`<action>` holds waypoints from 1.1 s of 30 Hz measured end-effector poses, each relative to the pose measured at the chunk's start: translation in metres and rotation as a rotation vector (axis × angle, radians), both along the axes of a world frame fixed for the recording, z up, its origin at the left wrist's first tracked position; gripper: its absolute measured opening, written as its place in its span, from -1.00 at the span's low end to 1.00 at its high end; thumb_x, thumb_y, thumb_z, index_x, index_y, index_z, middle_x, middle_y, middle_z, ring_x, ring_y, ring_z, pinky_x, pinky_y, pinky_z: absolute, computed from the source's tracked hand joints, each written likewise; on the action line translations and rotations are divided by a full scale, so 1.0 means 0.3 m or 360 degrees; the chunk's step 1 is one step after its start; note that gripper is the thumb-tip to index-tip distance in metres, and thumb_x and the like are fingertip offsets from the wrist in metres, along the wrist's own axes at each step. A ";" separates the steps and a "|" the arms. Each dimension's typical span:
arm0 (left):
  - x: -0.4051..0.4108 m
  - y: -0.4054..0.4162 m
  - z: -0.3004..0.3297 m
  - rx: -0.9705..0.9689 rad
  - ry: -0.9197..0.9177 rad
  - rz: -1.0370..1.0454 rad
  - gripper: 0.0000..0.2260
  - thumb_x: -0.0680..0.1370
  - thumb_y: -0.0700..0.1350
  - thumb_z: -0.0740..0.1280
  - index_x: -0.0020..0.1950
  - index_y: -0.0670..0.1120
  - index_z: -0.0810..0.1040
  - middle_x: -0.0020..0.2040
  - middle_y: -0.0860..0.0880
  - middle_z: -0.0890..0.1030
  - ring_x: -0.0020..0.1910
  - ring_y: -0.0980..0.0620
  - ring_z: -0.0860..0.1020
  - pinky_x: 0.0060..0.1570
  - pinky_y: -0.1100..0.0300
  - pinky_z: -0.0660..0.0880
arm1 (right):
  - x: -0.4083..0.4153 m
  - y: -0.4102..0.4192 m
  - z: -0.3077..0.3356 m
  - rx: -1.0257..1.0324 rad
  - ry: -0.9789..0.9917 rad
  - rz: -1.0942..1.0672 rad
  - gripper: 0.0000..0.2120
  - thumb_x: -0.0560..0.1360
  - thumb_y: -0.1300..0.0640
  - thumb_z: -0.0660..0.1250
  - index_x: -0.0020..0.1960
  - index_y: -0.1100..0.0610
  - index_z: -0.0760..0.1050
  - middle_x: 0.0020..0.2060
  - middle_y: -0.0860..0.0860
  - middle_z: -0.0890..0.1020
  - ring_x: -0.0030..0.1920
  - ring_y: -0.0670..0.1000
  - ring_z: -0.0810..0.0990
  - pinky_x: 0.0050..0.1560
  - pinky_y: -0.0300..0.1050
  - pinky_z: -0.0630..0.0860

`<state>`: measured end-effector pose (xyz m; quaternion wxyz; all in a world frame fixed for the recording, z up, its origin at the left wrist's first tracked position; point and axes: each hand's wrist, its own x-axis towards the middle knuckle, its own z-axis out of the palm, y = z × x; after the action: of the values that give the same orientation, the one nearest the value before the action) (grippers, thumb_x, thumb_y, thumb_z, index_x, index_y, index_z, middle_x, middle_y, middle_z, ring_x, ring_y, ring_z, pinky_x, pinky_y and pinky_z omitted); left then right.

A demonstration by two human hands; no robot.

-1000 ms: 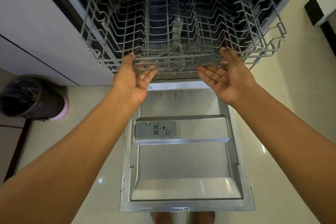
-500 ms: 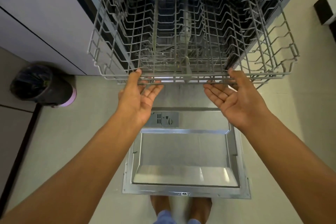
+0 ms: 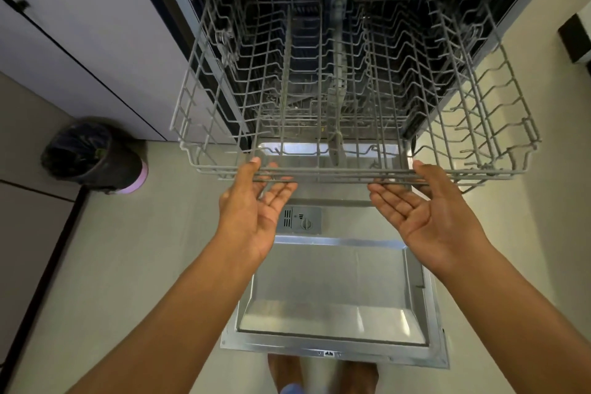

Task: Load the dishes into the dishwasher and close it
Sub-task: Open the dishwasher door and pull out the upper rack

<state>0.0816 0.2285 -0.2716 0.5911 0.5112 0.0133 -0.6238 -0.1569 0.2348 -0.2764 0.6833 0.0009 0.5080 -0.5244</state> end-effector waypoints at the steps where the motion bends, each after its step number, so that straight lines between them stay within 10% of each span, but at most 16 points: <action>1: 0.001 0.005 0.000 0.0005 0.0000 0.0008 -0.92 0.63 -0.16 0.39 0.08 -0.14 0.55 0.20 -0.25 0.67 0.08 -0.22 0.72 0.08 -0.11 0.67 | 0.002 0.005 0.001 0.0001 0.0003 -0.0003 -0.44 0.58 0.07 0.45 0.49 0.18 0.35 0.12 0.38 0.67 0.11 0.33 0.72 0.18 0.16 0.65; 33: 0.013 0.206 -0.037 0.0050 -0.0011 0.0017 -0.96 0.63 -0.14 0.37 0.00 -0.09 0.55 0.22 -0.21 0.68 0.13 -0.27 0.69 0.13 -0.14 0.64 | 0.036 0.207 0.036 0.0149 0.0045 -0.0014 -0.79 0.61 0.11 0.38 0.21 0.12 0.47 0.13 0.38 0.67 0.13 0.33 0.71 0.21 0.17 0.60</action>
<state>0.0856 0.2903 -0.2825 0.5864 0.5226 0.0238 -0.6184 -0.1462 0.2970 -0.2655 0.6731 0.0277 0.5415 -0.5029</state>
